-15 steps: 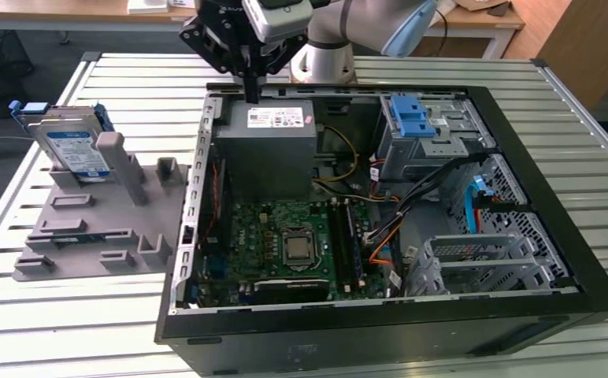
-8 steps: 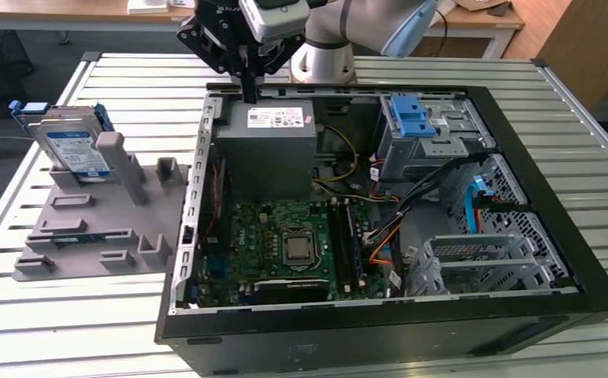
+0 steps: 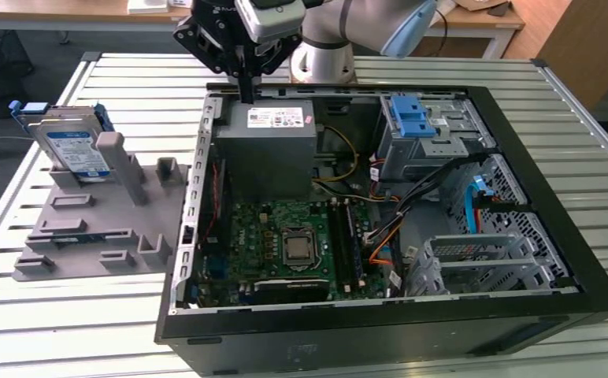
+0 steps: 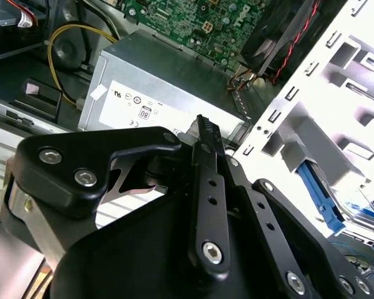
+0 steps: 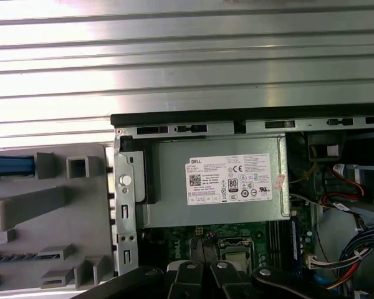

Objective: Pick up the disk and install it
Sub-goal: 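Reach for the disk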

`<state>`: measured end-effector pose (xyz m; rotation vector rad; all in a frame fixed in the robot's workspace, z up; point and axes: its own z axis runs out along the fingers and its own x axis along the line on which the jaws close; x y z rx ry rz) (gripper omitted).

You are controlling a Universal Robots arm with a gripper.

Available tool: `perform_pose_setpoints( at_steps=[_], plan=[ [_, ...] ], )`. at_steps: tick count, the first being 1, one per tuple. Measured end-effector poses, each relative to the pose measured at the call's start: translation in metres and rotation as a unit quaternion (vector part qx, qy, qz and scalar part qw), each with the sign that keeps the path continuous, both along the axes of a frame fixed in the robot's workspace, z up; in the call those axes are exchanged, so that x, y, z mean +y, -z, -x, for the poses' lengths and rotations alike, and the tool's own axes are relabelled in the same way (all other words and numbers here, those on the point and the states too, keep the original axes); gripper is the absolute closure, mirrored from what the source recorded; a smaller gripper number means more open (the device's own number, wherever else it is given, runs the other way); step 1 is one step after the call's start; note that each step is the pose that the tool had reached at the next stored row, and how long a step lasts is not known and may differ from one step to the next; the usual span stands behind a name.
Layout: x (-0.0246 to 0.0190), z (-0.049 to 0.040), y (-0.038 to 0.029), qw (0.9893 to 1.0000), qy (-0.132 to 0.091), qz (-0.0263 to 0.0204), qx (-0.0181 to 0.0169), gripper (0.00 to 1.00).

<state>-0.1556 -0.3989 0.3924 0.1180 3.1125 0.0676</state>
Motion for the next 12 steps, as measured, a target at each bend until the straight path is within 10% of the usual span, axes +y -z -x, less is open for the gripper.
perform_pose_setpoints(
  at_steps=[12],
  plan=[
    [0.0, 0.0044, 0.0001, 1.0, 0.0, 0.0, 0.0, 0.89]
  ],
)
